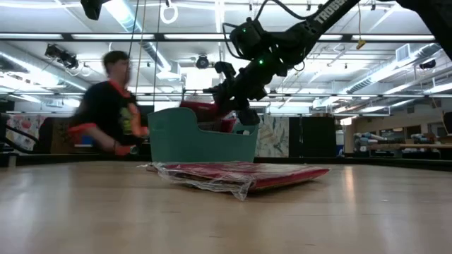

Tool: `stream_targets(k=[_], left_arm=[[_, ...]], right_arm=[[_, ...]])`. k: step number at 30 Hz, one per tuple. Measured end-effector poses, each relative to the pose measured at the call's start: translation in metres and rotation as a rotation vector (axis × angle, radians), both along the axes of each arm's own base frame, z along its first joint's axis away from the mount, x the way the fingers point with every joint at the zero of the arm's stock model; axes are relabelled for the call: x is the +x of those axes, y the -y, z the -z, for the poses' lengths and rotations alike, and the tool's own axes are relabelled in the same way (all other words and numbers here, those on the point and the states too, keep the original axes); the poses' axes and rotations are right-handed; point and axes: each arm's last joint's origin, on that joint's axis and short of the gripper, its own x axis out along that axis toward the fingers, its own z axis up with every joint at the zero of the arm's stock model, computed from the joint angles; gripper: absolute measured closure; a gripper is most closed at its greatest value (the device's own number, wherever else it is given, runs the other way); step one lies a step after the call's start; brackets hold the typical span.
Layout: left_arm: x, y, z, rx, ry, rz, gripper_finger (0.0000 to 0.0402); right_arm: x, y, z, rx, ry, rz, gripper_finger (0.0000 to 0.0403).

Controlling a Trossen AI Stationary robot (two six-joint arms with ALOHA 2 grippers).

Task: Sort popcorn bags into baskets
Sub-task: Put the red popcorn bag into the blue bin

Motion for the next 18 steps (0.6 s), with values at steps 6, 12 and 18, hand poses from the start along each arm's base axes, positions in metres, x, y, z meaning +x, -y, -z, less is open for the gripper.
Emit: stream_targets(k=[6, 12, 18], left_arm=[[0.000, 0.000, 0.000, 0.038, -0.012, -0.008, 0.0216], [0.000, -0.001, 0.000, 0.051, -0.016, -0.040, 0.0216], [-0.001, -0.001, -0.001, 0.023, 0.000, -0.040, 0.0216]], right_arm=[[0.000, 0.009, 0.002, -0.005, 0.013, -0.009, 0.0323], [-0.001, 0.012, 0.001, -0.037, -0.006, -0.021, 0.0277], [0.001, 0.014, -0.004, -0.107, -0.022, -0.123, 0.0236]])
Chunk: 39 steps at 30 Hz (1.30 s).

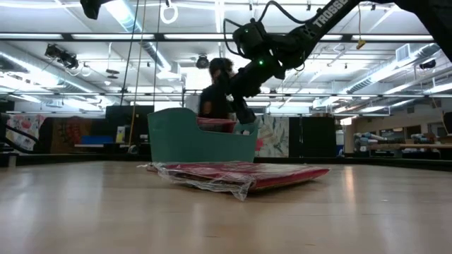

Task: Sort popcorn bags into baskets
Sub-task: Put the red popcorn bag into the blue bin

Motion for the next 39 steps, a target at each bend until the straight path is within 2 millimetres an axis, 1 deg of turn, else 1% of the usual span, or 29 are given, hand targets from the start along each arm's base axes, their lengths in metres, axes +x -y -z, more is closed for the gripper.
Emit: stream_targets(k=[7, 10, 13, 19, 23, 27, 32, 36, 39], left_arm=[[-0.002, -0.002, -0.002, -0.013, 0.015, -0.022, 0.0216], [-0.003, -0.002, -0.002, -0.009, 0.011, -0.039, 0.0216], [-0.003, -0.002, -0.002, -0.018, 0.015, -0.041, 0.0216], [-0.003, -0.002, -0.002, -0.074, 0.038, -0.042, 0.0216], [-0.003, -0.002, -0.002, -0.152, 0.069, -0.043, 0.0216], [-0.002, -0.002, 0.000, -0.218, 0.083, -0.030, 0.0216], [-0.001, -0.001, 0.001, -0.335, 0.119, -0.017, 0.0216], [0.005, 0.004, 0.006, -0.375, 0.094, 0.054, 0.0216], [0.011, 0.009, 0.012, -0.402, 0.062, 0.091, 0.0216]], right_arm=[[0.001, 0.000, -0.002, -0.061, -0.034, -0.077, 0.0230], [0.003, -0.001, -0.005, -0.113, -0.040, -0.118, 0.0230], [0.002, -0.005, -0.013, -0.165, -0.051, -0.135, 0.0231], [-0.008, -0.009, -0.034, -0.270, -0.142, -0.168, 0.0231], [-0.017, -0.012, -0.049, -0.318, -0.207, -0.207, 0.0231], [-0.026, -0.020, -0.060, -0.364, -0.282, -0.278, 0.0231], [-0.033, -0.029, -0.065, -0.415, -0.378, -0.466, 0.0231], [-0.035, -0.038, -0.063, -0.482, -0.384, -0.778, 0.0231], [-0.035, -0.051, -0.059, -0.504, -0.356, -1.016, 0.0231]])
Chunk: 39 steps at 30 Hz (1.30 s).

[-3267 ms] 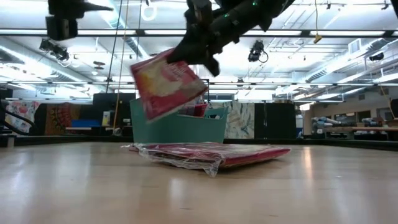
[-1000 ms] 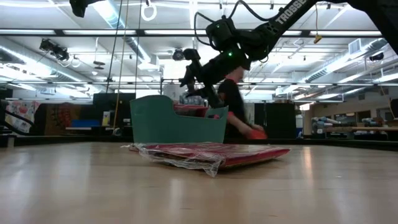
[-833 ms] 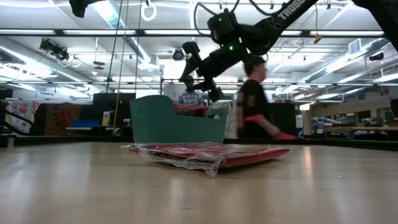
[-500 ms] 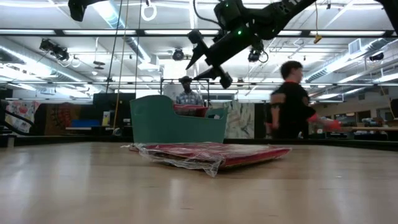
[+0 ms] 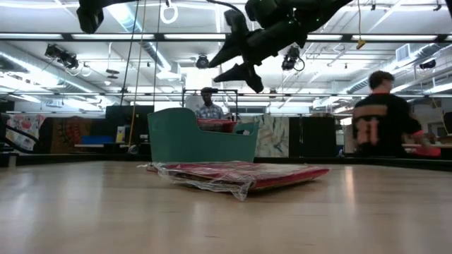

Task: Sort popcorn bags into baskets
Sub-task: Put the red popcorn bag into the blue bin

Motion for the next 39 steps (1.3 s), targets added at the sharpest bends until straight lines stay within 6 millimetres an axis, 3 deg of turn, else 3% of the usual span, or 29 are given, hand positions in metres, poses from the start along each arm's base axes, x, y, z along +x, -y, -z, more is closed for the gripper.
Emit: stream_targets(k=[7, 13, 25, 30, 35, 39], left_arm=[[0.015, 0.010, 0.018, -0.064, -0.060, 0.009, 0.0216], [0.025, 0.017, 0.031, -0.160, -0.099, 0.041, 0.0216], [0.027, 0.019, 0.036, -0.198, -0.121, 0.042, 0.0216], [0.026, 0.018, 0.039, -0.186, -0.152, 0.052, 0.0216], [0.025, 0.017, 0.041, -0.166, -0.173, 0.030, 0.0216], [0.025, 0.017, 0.040, -0.181, -0.167, 0.029, 0.0216]], right_arm=[[-0.006, -0.050, 0.021, -0.114, -0.224, -0.310, 0.0231], [-0.013, -0.105, 0.031, -0.340, -0.346, -0.578, 0.0231], [-0.027, -0.198, 0.038, -0.734, -0.298, -1.013, 0.0227], [-0.032, -0.223, 0.046, -0.856, -0.282, -1.081, 0.0212], [-0.035, -0.236, 0.084, -1.026, -0.349, -1.044, 0.0188], [-0.037, -0.239, 0.103, -1.104, -0.379, -0.990, 0.0185]])
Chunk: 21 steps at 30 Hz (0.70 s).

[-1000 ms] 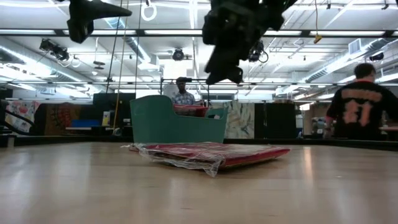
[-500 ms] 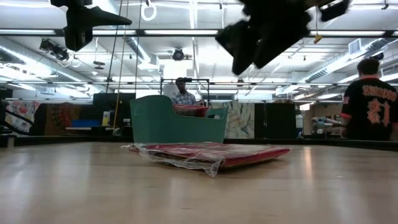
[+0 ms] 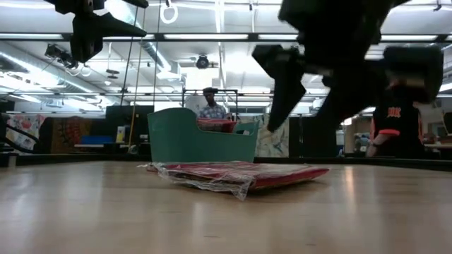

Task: Sort popcorn bags into baskets
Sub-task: Put the red popcorn bag into the blue bin

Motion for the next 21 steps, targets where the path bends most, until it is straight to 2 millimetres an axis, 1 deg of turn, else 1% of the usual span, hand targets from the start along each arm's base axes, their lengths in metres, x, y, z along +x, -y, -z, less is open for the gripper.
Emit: stream_targets(k=[5, 10, 15, 21], left_arm=[[0.000, 0.000, 0.000, -0.004, -0.002, 0.001, 0.0216], [0.000, 0.000, 0.000, -0.003, -0.003, 0.000, 0.0216], [0.000, 0.000, 0.000, -0.007, 0.002, 0.000, 0.0216], [0.000, 0.000, 0.000, -0.006, 0.002, 0.000, 0.0216]], right_arm=[[-0.008, 0.002, 0.020, -0.072, -0.064, 0.013, 0.0190], [-0.014, 0.005, 0.034, -0.099, -0.083, 0.026, 0.0190], [-0.017, 0.008, 0.037, -0.160, -0.069, 0.059, 0.0193], [-0.015, 0.013, 0.038, -0.145, -0.051, 0.066, 0.0201]])
